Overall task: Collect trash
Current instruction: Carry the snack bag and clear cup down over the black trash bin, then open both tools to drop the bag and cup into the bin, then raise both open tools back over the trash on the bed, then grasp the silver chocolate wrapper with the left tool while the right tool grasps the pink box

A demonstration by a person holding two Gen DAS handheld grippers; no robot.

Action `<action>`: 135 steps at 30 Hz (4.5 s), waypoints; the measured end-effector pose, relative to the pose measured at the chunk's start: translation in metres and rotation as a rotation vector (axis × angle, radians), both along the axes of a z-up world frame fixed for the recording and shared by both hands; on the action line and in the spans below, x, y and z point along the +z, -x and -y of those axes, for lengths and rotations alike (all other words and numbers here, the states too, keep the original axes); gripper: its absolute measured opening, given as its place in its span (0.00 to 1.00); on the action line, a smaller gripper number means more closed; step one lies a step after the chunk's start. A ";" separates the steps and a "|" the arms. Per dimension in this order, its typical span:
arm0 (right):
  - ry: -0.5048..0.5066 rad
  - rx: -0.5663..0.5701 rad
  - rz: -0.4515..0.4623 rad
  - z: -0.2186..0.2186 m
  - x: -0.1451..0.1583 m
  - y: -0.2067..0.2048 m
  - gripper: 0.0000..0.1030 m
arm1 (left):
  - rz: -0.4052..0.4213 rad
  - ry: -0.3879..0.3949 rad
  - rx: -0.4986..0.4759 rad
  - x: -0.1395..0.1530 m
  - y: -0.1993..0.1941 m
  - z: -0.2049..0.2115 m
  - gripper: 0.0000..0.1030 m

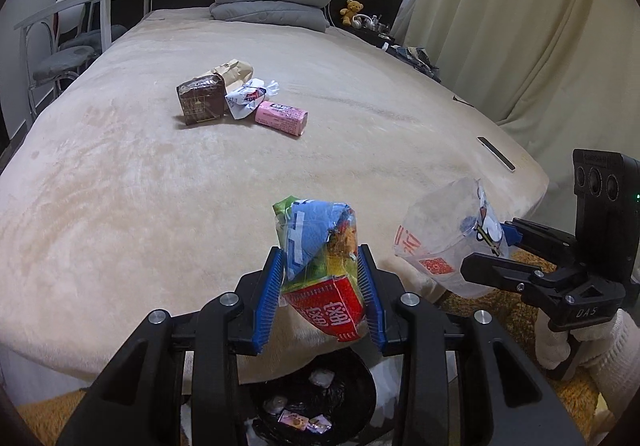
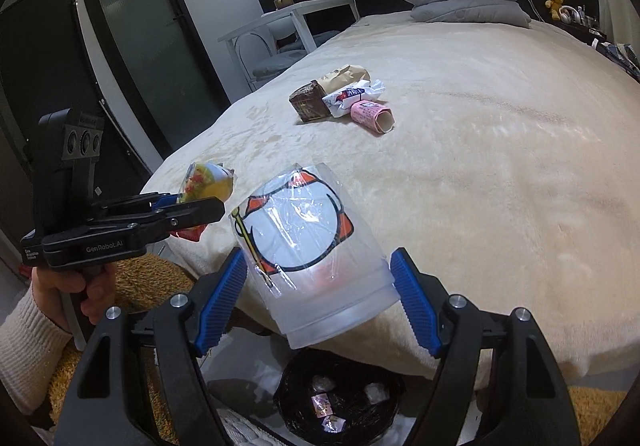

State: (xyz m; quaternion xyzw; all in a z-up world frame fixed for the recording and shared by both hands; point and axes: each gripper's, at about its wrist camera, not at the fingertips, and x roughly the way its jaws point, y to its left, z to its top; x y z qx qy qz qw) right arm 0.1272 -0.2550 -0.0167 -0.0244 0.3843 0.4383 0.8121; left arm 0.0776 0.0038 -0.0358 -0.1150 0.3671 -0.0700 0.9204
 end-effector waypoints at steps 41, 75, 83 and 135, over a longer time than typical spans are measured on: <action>0.199 -0.054 -0.313 0.013 -0.068 0.040 0.72 | -0.317 0.041 -0.082 -0.078 0.059 0.068 0.36; -0.036 -0.072 -0.002 0.026 0.012 0.012 0.84 | -0.005 0.098 0.069 -0.003 0.050 0.006 0.76; -0.014 -0.057 0.026 0.005 0.023 -0.034 0.84 | 0.028 0.084 0.105 0.024 0.013 -0.032 0.76; 0.230 0.160 0.044 -0.172 -0.030 -0.218 0.38 | -0.181 0.016 0.216 -0.019 -0.241 -0.140 0.61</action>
